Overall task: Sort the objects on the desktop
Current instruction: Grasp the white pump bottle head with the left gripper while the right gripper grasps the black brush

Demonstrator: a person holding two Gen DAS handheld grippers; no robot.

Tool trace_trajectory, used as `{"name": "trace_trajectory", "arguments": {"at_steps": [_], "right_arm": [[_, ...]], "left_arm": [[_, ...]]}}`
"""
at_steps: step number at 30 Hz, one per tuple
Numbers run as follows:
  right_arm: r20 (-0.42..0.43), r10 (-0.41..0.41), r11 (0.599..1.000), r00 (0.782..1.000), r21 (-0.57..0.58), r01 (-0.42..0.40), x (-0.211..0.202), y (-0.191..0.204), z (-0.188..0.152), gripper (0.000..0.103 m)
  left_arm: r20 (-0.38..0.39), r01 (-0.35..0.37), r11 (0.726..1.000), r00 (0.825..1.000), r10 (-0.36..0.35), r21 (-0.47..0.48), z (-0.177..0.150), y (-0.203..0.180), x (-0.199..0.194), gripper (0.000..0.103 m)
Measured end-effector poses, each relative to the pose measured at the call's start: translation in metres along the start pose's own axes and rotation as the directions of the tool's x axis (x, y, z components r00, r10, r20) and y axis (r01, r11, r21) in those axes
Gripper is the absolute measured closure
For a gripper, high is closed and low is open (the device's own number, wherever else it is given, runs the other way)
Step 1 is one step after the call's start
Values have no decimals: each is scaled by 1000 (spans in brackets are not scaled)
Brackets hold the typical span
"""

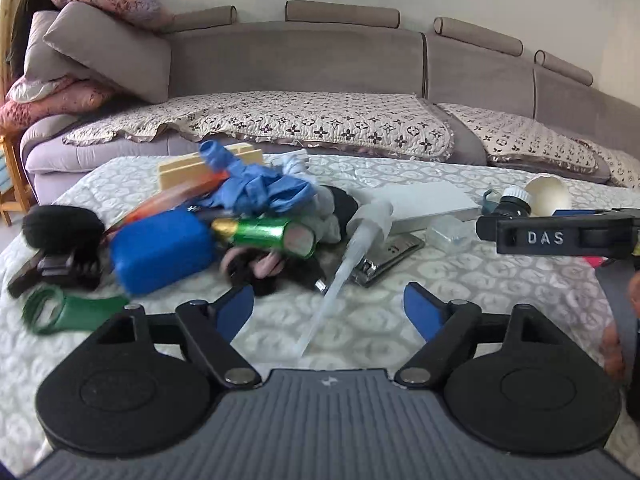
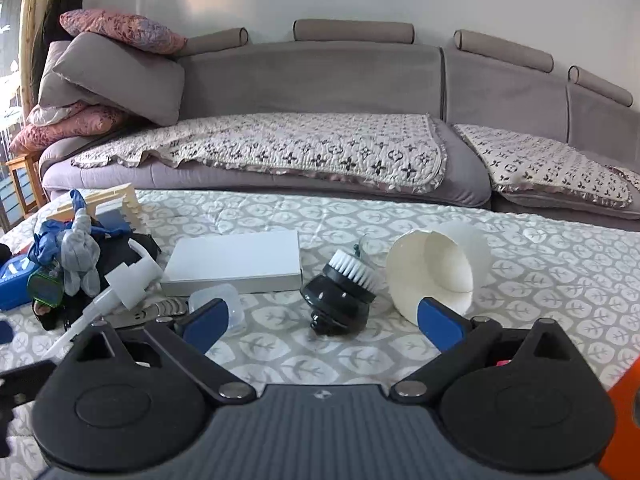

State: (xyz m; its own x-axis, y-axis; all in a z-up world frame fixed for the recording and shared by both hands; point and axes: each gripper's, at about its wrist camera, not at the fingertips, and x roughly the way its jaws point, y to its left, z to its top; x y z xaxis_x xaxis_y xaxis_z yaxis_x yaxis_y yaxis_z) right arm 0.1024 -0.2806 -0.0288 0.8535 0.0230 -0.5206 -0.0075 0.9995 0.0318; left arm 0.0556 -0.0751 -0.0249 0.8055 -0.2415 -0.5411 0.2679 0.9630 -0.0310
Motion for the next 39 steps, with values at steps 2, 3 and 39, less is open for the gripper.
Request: {"name": "trace_trajectory", "arguments": {"at_steps": [2, 3, 39], "right_arm": [[-11, 3, 1000, 1000, 2, -3, 2, 0, 0, 1], [-13, -2, 1000, 1000, 4, 2, 2, 0, 0, 1], [15, 33, 999, 999, 10, -34, 3, -2, 3, 0]], "left_arm": [[-40, 12, 1000, 999, -12, -18, -1, 5, 7, 35], [-64, 18, 999, 998, -20, -30, -2, 8, 10, 41], [-5, 92, 995, 996, -92, -36, 21, -3, 40, 71]]}}
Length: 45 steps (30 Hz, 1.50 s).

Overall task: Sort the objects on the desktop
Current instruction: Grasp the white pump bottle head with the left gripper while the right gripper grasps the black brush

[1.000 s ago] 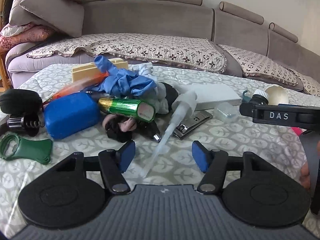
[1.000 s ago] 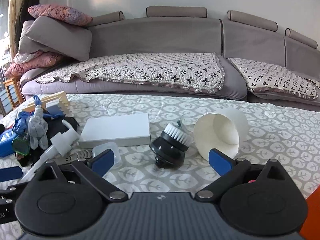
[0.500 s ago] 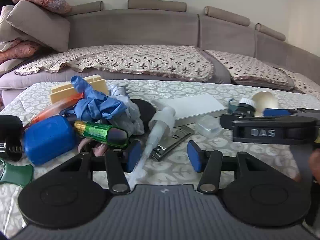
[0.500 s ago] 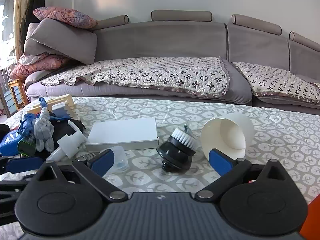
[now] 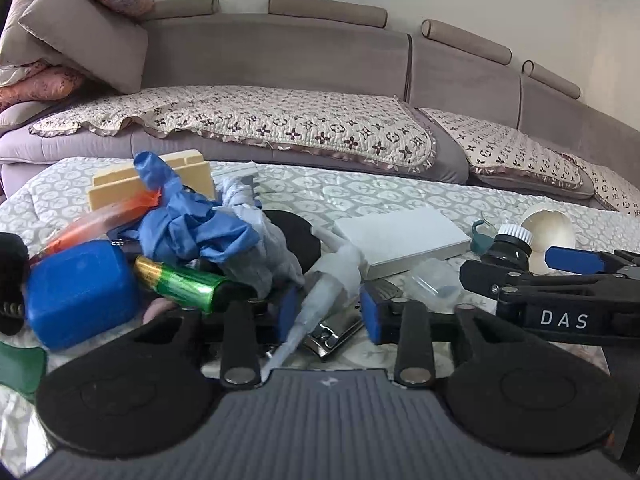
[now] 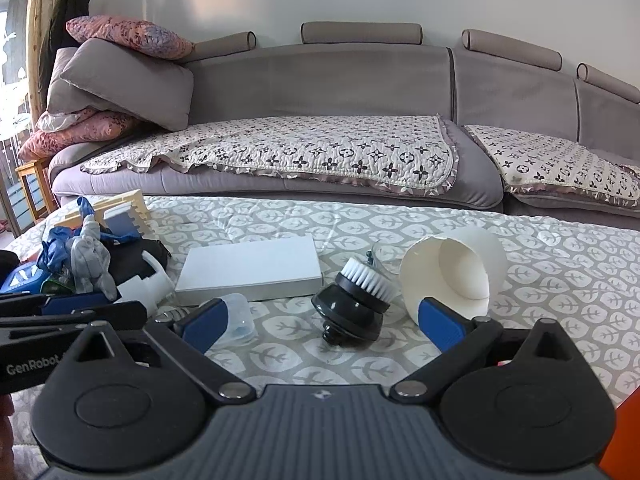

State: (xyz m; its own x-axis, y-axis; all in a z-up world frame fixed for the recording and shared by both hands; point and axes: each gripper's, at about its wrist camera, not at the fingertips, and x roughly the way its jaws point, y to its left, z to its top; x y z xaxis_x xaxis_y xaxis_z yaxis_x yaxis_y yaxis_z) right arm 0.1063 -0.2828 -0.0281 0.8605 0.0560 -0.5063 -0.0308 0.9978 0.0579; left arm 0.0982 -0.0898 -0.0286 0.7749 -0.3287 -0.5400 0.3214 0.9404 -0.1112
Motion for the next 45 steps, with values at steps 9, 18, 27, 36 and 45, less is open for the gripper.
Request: {"name": "trace_trajectory", "arguments": {"at_steps": [9, 18, 27, 36, 45], "right_arm": [[-39, 0, 1000, 999, 16, 1, 12, -1, 3, 51], [-54, 17, 999, 998, 33, -15, 8, -3, 0, 63], [-56, 26, 999, 998, 31, -24, 7, -2, -1, 63], [-56, 32, 999, 998, 43, -29, 7, -3, -2, 63], [-28, 31, 999, 999, 22, -30, 0, -1, -1, 63]], "left_arm": [[-10, -15, 1000, 1000, 15, 13, -3, -1, 1, 74], [-13, -17, 999, 1000, 18, 45, -6, -6, -6, 80], [-43, 1, 1000, 999, 0, 7, -6, -1, -11, 88], [-62, 43, 996, 997, -48, -75, -6, 11, 4, 85], [-39, -9, 999, 999, 10, 33, -11, -6, -10, 88]]}}
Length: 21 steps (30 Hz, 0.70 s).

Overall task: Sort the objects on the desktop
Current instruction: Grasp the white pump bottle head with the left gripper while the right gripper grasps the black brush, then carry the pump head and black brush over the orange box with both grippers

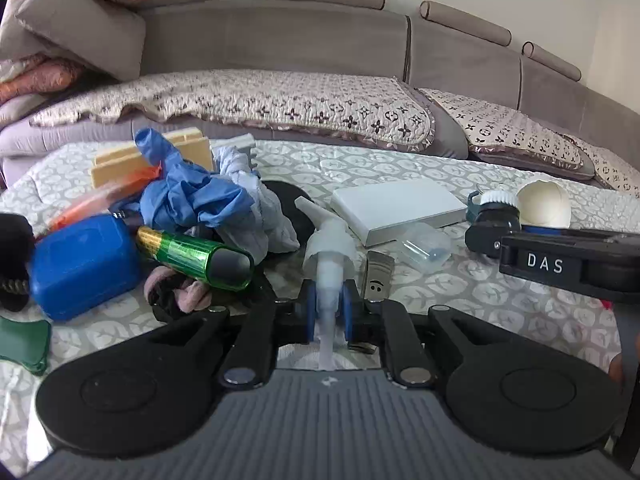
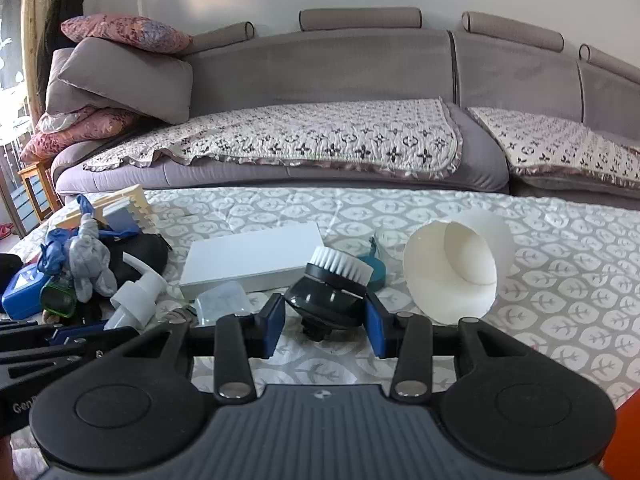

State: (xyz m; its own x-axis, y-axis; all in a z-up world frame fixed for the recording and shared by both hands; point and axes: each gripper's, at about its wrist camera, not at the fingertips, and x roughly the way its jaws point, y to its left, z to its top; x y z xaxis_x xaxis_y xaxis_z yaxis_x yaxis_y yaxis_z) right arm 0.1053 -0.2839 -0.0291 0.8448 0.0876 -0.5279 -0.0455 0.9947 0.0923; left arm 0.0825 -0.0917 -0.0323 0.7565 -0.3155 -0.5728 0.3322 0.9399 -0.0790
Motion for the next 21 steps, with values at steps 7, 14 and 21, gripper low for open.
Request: {"name": "trace_trajectory", "arguments": {"at_steps": [7, 14, 21], "right_arm": [[26, 4, 1000, 1000, 1, -4, -27, 1, 4, 71], [-10, 12, 1000, 1000, -12, -12, -44, 6, -11, 71], [36, 38, 999, 999, -1, -38, -73, 8, -15, 71]], "left_arm": [[57, 22, 998, 998, -26, 64, 0, -19, -31, 88], [44, 14, 999, 999, -16, 46, 0, -18, -49, 88], [70, 9, 998, 997, -13, 65, 3, -27, -66, 88]]}}
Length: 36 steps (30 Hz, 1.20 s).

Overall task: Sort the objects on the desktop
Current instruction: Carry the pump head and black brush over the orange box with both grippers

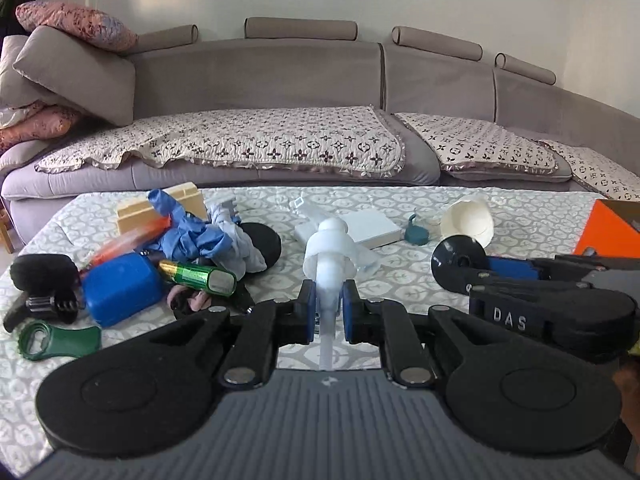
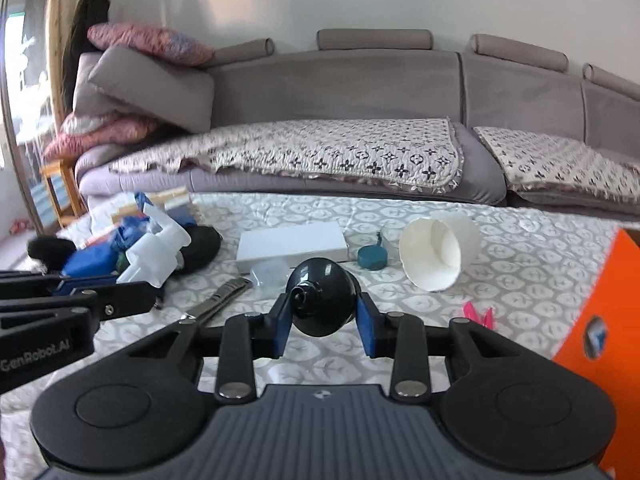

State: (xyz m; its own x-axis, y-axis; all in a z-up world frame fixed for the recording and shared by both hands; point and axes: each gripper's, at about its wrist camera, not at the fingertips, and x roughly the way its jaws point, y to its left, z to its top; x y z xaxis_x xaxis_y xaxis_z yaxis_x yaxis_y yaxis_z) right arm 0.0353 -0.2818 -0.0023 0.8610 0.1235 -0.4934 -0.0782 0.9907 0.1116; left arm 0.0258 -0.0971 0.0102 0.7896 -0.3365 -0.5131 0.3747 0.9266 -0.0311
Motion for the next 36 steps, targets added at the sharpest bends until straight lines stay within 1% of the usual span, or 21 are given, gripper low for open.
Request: {"name": "trace_trajectory", "arguments": {"at_steps": [3, 7, 11, 15, 19, 24, 29, 34, 36], "right_arm": [[-1, 12, 1000, 1000, 4, -12, -11, 3, -5, 71], [-35, 26, 999, 999, 34, -24, -27, 6, -13, 71], [-39, 32, 999, 999, 24, -31, -49, 17, -19, 71], [-30, 20, 1000, 999, -5, -20, -76, 26, -19, 71], [-26, -7, 1000, 1000, -18, 6, -103, 28, -20, 71], [-12, -37, 999, 999, -7, 37, -134, 28, -23, 71], [34, -68, 998, 997, -7, 68, -170, 30, -23, 71], [75, -84, 996, 994, 4, 84, -185, 19, -14, 71], [96, -105, 994, 990, 8, 105, -191, 13, -9, 71]], "left_arm": [[-4, -3, 1000, 1000, 3, 2, 1, -5, -3, 88], [-30, -19, 1000, 999, 19, -16, -1, -8, -15, 88], [-53, -63, 997, 997, 61, -39, -14, -15, -32, 88], [-93, -85, 994, 992, 79, -63, -24, -23, -48, 88], [-105, -88, 994, 991, 81, -66, -28, -32, -65, 88], [-72, -66, 997, 995, 63, -47, -27, -49, -91, 88], [-21, -41, 999, 999, 40, -13, -24, -69, -114, 88], [26, -31, 999, 999, 30, 24, -13, -89, -128, 88], [35, -28, 999, 999, 26, 41, -7, -97, -128, 88]]}}
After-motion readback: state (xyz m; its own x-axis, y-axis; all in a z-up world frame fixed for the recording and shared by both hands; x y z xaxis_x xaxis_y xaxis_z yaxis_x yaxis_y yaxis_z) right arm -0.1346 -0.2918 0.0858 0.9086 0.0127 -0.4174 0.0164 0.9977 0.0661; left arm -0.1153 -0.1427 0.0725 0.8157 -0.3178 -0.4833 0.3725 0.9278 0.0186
